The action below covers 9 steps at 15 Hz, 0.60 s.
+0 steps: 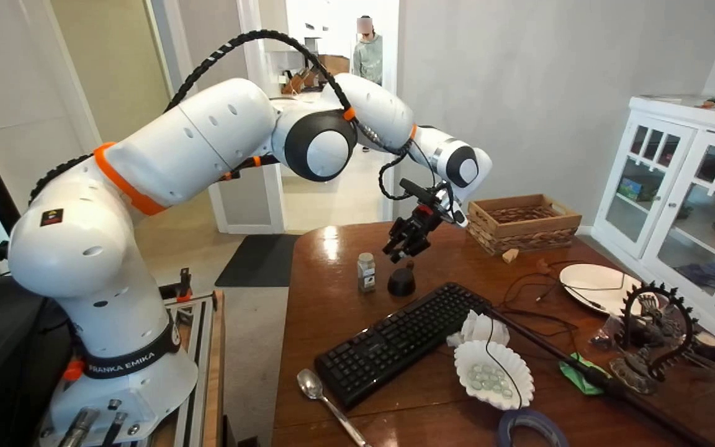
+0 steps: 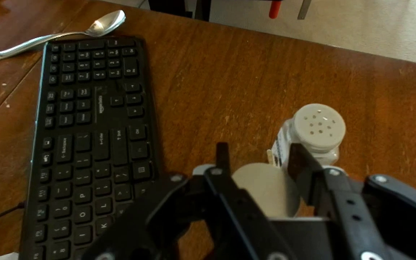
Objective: Pick up the lid from the bottle and put it on the table
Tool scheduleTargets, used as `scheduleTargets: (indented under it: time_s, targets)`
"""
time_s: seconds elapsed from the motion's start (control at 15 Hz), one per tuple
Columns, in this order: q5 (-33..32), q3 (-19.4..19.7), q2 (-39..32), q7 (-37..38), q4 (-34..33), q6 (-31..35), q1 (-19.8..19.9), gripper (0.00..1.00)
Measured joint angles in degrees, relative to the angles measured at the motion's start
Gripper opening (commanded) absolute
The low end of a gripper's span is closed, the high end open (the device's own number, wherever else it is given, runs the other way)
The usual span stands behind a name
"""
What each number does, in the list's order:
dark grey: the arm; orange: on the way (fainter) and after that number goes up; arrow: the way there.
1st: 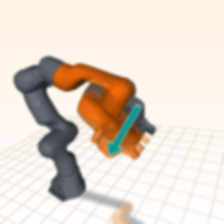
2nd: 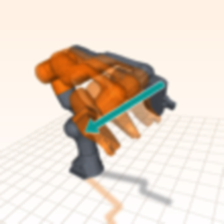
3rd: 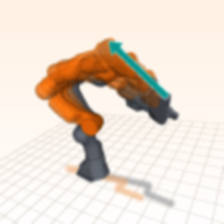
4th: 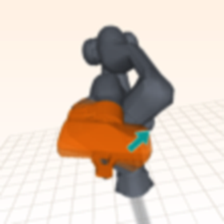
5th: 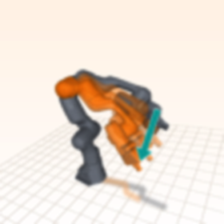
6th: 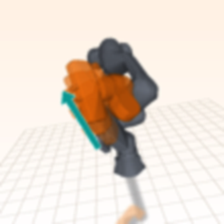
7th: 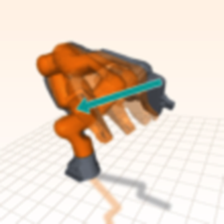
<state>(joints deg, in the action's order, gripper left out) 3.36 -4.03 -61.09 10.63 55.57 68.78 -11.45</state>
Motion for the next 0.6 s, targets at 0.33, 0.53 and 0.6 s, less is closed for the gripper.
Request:
scheduleTargets:
  time_s: [0.33,0.53,0.6]
  targets:
    - [0.0,0.0,0.2,-6.1,1.6,1.5,4.0,0.2]
    - [-0.1,-0.1,-0.9,-10.7,1.3,1.5,4.9,0.2]
    - [-0.2,-0.2,-1.6,-11.9,1.1,1.4,4.8,0.2]
